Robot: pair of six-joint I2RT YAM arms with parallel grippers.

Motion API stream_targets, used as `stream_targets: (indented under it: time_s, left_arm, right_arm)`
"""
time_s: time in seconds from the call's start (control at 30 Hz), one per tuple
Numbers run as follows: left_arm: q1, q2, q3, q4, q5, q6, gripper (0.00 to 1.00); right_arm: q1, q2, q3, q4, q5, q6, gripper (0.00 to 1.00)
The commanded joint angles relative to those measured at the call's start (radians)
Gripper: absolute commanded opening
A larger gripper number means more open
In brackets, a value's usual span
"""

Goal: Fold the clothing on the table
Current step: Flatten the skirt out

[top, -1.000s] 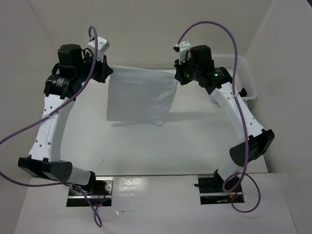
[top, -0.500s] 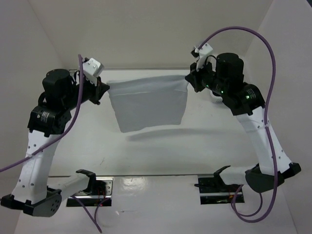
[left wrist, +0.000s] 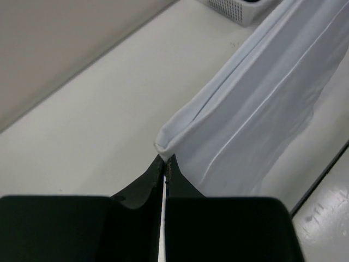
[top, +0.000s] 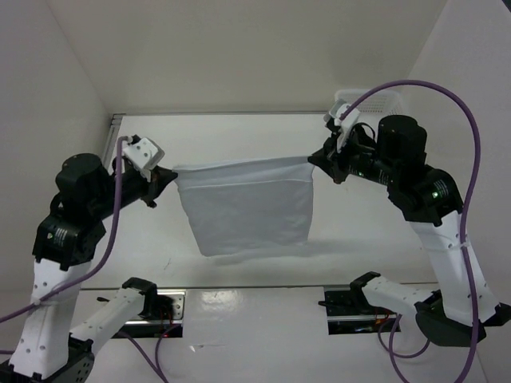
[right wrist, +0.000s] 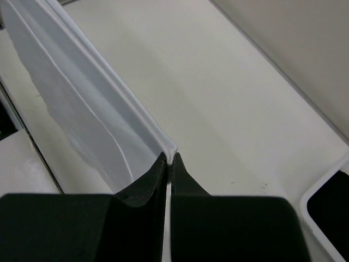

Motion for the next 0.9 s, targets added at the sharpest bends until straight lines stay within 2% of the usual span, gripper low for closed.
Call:
stream_targets:
  time_s: [0.0,0.2,0.4,0.53,0.7,0.87]
  left_arm:
    - [0.010,0.063,-0.069,-0.020,0.017,0.037,0.00]
    - [-0.044,0.114,-0.116,-0.020,-0.013,0.056,0.00]
    - [-0.062,0.231,-0.163,0.116,-0.147,0.074,0.00]
    - [-0.062,0.333,-0.163,0.210,-0.201,0.083,0.00]
    - [-0.072,0.366,-0.056,0.210,-0.201,0.073,0.00]
    - [-0.092,0.292,0.030,0.150,-0.237,0.053,0.00]
  right_arm:
    - [-0.023,0.045,-0.043,-0.059,-0.008,-0.035,0.00]
    - [0.000,0.097,-0.112,-0.055,-0.010,-0.053,0.00]
    - [0.014,0.189,-0.158,0.083,0.107,-0.044,0.00]
    - [0.014,0.259,-0.167,0.187,0.237,-0.035,0.00]
    - [0.014,0.308,-0.086,0.195,0.262,-0.012,0.00]
    - [0.037,0.250,0.005,0.145,0.251,0.008,0.00]
